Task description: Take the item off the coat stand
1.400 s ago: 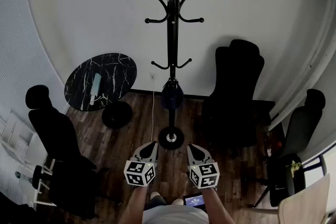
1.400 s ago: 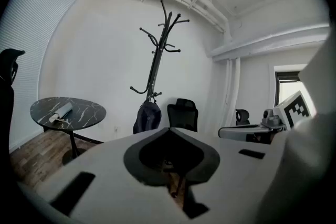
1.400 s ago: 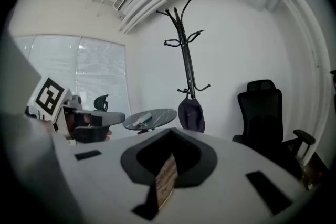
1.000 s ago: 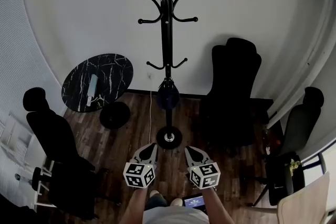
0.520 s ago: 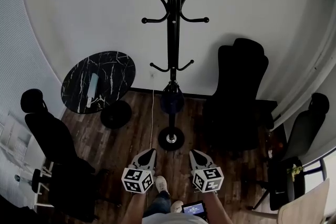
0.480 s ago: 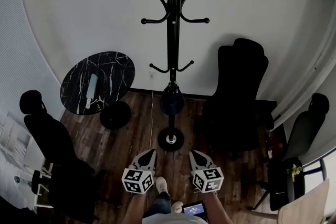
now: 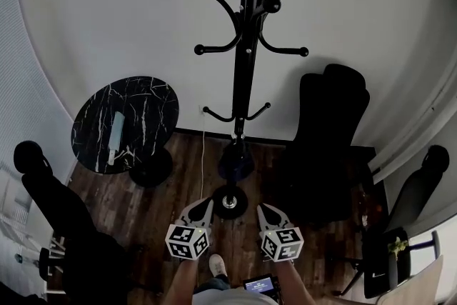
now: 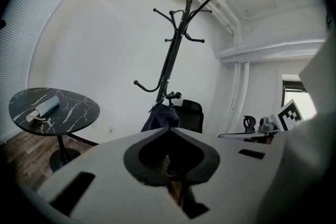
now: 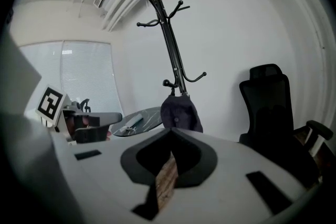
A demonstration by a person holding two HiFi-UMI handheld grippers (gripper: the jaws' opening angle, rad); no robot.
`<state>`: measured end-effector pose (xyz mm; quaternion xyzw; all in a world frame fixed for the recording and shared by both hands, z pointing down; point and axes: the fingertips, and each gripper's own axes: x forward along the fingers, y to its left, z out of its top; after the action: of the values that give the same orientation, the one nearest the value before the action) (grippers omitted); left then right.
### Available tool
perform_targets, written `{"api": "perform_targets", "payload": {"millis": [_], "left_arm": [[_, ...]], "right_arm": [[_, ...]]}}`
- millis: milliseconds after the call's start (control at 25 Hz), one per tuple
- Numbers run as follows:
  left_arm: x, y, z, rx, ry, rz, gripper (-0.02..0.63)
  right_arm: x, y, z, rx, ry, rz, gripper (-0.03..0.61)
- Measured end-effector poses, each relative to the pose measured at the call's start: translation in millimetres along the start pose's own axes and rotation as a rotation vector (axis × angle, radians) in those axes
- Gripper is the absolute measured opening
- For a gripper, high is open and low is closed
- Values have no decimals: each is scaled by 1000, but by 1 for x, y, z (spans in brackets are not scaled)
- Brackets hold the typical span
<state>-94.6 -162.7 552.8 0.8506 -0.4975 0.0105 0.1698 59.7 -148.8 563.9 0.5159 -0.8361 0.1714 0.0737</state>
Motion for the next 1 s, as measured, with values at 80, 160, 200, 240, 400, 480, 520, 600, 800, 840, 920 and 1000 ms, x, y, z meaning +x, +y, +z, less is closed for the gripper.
{"api": "perform_targets", "payload": {"millis": [80,160,200,240,400,480,520,600,800,840,920,1000], "left_arm": [[14,11,8,2,0,-6,20],[27,20,14,1,2,-15,20],[33,24,15,0,4,-20,20],[38,29,17,0,6,-26,20],[59,40,17,6,18,-60,20],[69,42,18,11,23,-74,20],[72,42,18,14,25,-79,20],[76,41,15,22,30,-87,20],[87,40,16,31,42,-105,20],[89,40,16,31,41,-107,20],[91,42,16,31,37,-106,20],[95,43,15,34,37,-105,20]], "right_arm": [[17,-5,7,3,0,-6,12],[32,-8,12,5,2,-13,12],[39,-10,14,4,5,-17,12],[46,-10,15,2,7,-21,12],[59,-15,15,-3,10,-56,12],[61,-22,16,1,7,-79,12],[61,-25,17,5,6,-88,12],[60,-30,15,16,6,-103,12],[61,-37,17,29,0,-121,12],[62,-39,16,28,2,-121,12],[64,-39,14,24,5,-115,12],[67,-41,14,17,3,-113,12]]}}
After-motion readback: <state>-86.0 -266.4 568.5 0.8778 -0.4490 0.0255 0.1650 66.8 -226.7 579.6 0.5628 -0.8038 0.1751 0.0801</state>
